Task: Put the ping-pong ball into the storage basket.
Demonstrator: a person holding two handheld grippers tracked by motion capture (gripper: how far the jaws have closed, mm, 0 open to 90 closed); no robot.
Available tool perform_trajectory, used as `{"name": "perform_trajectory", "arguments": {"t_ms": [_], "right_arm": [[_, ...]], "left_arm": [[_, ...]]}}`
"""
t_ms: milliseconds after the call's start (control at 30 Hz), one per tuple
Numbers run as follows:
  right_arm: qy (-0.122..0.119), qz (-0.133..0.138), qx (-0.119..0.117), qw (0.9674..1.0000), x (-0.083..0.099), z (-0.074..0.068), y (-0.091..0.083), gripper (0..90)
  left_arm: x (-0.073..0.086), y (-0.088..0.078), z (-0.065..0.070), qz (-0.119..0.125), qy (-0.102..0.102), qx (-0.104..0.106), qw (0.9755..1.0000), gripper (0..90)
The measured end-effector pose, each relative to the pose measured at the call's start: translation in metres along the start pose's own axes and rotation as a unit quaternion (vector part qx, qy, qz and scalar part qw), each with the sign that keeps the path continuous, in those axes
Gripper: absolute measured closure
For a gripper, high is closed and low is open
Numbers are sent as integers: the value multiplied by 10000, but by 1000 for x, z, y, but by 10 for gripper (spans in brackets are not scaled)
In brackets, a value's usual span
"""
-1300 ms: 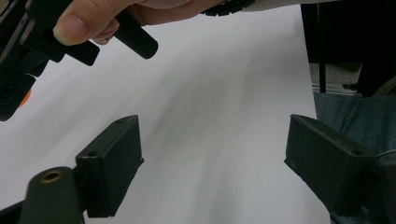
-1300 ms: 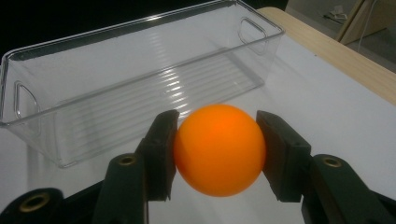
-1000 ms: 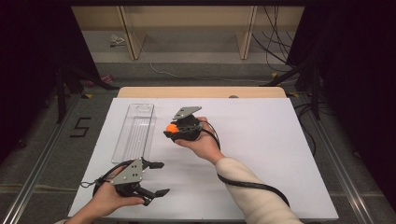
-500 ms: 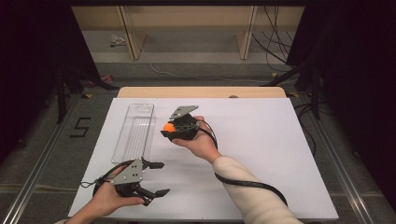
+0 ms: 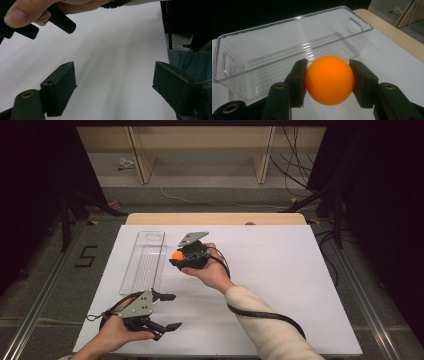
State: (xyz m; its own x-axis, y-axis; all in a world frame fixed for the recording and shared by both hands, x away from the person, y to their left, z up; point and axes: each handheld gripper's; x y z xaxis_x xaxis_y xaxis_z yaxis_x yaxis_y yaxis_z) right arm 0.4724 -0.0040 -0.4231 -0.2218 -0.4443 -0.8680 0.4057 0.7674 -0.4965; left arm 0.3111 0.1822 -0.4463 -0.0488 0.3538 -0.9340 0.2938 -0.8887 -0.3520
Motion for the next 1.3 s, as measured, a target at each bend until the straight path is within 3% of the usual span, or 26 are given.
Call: {"name": "perform_trajectory", "arguments": {"t_ms": [1300], "right_arm": [[-26, -17, -108, 9999, -10, -7, 17, 513]], "left_arm": [[0, 0, 0, -9, 13, 9, 10000, 181]]}}
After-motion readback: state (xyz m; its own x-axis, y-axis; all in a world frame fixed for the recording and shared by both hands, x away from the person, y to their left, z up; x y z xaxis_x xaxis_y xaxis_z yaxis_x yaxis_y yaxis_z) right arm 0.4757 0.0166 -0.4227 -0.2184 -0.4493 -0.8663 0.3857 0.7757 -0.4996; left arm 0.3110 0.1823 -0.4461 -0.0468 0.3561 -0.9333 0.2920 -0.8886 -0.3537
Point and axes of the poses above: each handheld gripper's, and its own axes: y roughly forward along the jaws, x roughly out of its underside, z roughly to its right, and after that the axes turned 5 degrees about z, right-handed
